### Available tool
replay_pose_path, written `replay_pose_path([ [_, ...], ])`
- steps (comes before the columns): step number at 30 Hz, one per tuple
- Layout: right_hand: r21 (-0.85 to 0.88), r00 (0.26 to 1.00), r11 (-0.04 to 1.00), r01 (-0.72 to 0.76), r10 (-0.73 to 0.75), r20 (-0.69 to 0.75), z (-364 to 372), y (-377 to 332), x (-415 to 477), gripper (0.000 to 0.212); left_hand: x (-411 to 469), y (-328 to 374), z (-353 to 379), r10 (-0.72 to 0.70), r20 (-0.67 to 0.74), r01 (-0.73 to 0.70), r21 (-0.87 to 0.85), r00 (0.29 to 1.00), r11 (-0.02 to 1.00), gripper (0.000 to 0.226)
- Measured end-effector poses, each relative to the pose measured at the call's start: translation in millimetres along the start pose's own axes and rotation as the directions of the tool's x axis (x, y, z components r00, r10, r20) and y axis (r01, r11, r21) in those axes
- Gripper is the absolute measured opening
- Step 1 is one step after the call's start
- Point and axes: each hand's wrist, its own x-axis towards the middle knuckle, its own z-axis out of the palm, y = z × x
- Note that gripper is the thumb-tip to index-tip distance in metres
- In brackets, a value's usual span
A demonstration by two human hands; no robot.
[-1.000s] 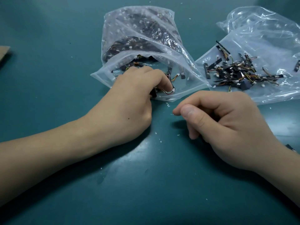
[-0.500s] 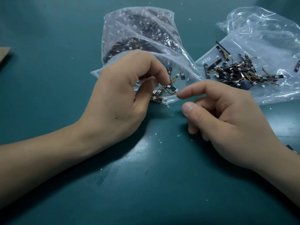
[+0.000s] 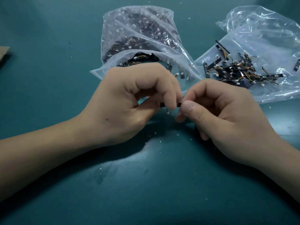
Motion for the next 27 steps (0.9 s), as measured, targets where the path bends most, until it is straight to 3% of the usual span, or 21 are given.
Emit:
replay_pose_path([
  [2,0.055,1.0,0.999,-0.001,0.001,-0.004,-0.2,-2.1,-0.6,0.013,1.7,-3.5,-1.3,-0.02,-0.042,0.021,0.03,0.999,0.999,0.034],
  [4,0.098,1.0,0.995,-0.013,0.014,-0.013,-0.8,-3.0,-0.8,0.015,4.0,-4.0,-2.3,-0.135,-0.094,0.134,-0.015,0.986,0.991,0.04],
  [6,0.115,1.0,0.993,-0.023,0.025,-0.017,-1.0,-2.3,-0.7,0.016,3.1,-3.2,-4.7,-0.227,-0.061,0.22,-0.099,0.972,0.97,0.039],
  [8,0.114,0.999,0.993,-0.028,0.03,-0.013,0.1,-1.5,-0.3,0.017,3.5,0.2,-6.0,-0.265,0.03,0.267,-0.06,0.964,0.962,0.027],
  [13,0.14,1.0,0.99,-0.024,0.025,-0.005,0.7,-1.5,-0.6,0.018,2.0,3.9,1.0,-0.202,0.043,0.194,0.148,0.978,0.97,0.027],
  [27,0.17,1.0,0.985,-0.004,0.009,-0.026,-1.2,1.1,-0.8,0.019,5.9,6.2,-0.4,-0.294,0.108,0.28,0.125,0.95,0.952,0.01],
])
